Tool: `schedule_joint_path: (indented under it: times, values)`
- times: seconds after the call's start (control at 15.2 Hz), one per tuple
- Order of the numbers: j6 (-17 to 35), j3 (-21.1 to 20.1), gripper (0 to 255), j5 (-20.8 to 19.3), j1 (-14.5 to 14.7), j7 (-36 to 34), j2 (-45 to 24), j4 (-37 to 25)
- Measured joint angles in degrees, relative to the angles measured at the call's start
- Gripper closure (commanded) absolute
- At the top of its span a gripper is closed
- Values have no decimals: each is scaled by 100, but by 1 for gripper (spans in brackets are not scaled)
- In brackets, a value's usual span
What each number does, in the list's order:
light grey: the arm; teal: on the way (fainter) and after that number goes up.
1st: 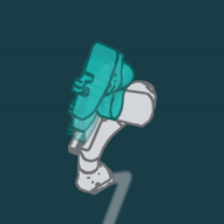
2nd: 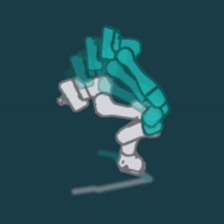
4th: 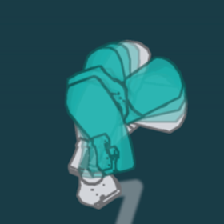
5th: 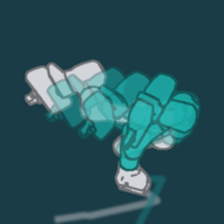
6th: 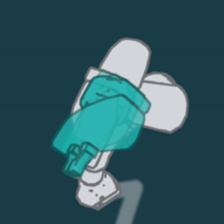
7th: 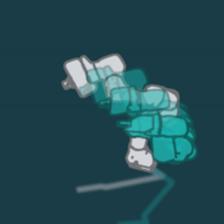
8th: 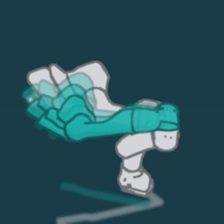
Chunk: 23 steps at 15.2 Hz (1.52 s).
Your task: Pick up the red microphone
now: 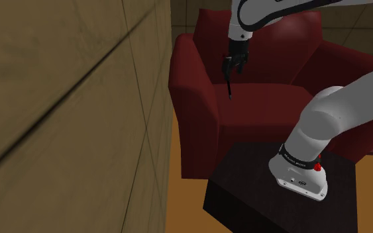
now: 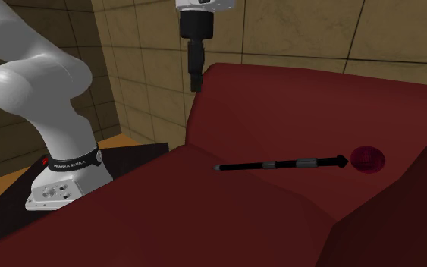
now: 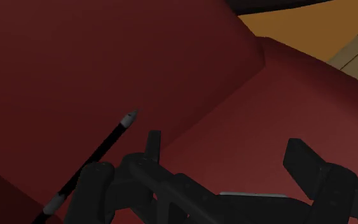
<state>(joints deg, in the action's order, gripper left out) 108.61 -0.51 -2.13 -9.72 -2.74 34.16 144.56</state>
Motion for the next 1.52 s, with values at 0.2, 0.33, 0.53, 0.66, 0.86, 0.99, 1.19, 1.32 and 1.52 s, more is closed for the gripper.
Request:
schedule_joint_path:
  times: [0.2, 0.33, 0.53, 0.66, 0.86, 0.99, 1.19, 1.32, 1.52]
  values:
    - [729, 64, 0, -50, -241, -376, -396, 48]
    - [1213, 144, 0, -105, -422, -583, -624, 111]
    - [1830, 258, 0, -172, -677, -909, -1063, 0]
    - [2252, 328, 0, -208, -836, -1142, -1362, -73]
    - [2839, 429, 0, -254, -1060, -1503, -1735, -146]
    - [3210, 495, 0, -276, -1199, -1749, -2029, -257]
    - [3738, 592, 0, -300, -1365, -2037, -2407, -335]
    - [3935, 616, 0, -308, -1396, -2075, -2513, -281]
    - [4199, 624, 0, -319, -1407, -2104, -2665, -180]
